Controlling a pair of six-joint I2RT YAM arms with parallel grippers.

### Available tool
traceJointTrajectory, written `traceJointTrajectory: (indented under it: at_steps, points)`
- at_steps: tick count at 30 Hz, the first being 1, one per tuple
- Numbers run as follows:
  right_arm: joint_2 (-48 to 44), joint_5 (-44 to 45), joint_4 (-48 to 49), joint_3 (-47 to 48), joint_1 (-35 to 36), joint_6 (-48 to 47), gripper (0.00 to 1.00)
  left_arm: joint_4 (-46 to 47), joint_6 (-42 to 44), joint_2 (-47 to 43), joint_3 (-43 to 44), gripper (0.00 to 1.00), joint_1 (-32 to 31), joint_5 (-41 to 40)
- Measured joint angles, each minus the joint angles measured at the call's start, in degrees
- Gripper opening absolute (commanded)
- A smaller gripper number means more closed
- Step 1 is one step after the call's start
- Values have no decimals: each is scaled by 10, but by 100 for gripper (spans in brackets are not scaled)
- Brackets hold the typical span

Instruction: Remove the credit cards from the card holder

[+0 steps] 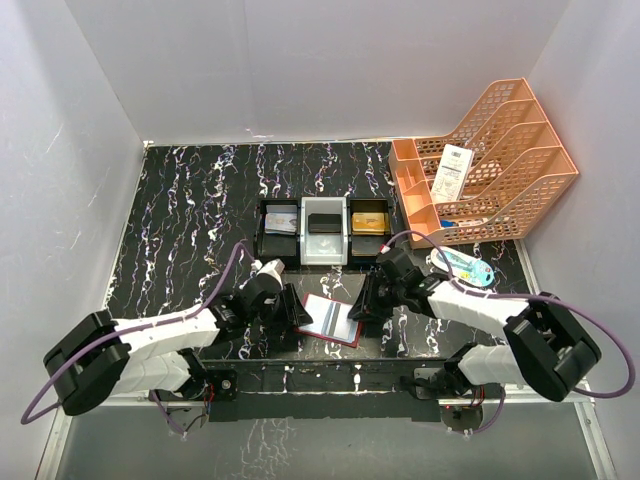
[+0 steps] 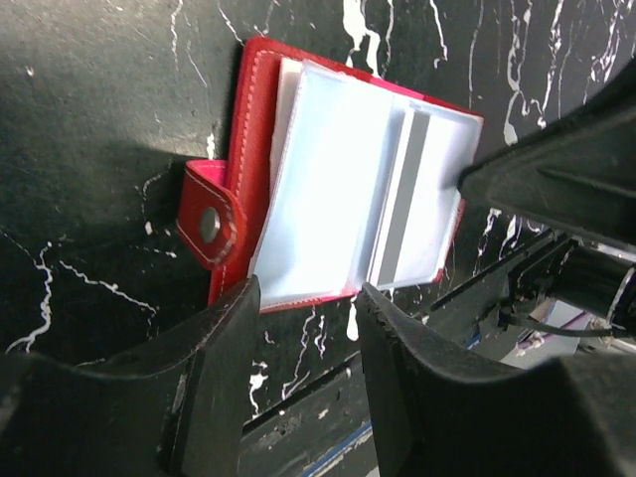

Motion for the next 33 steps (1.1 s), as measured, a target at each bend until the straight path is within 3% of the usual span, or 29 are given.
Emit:
traceJointTrajectory:
  at_steps: [12, 24, 33]
  points:
    - [102, 17, -26, 87, 9, -89, 18, -24, 24, -56, 34, 53, -26, -1]
    - [91, 27, -63, 108, 13, -117, 18, 77, -12, 78, 38, 37, -27, 4]
    - [56, 27, -70, 107, 25, -101, 19, 127, -37, 90, 14, 34, -28, 3]
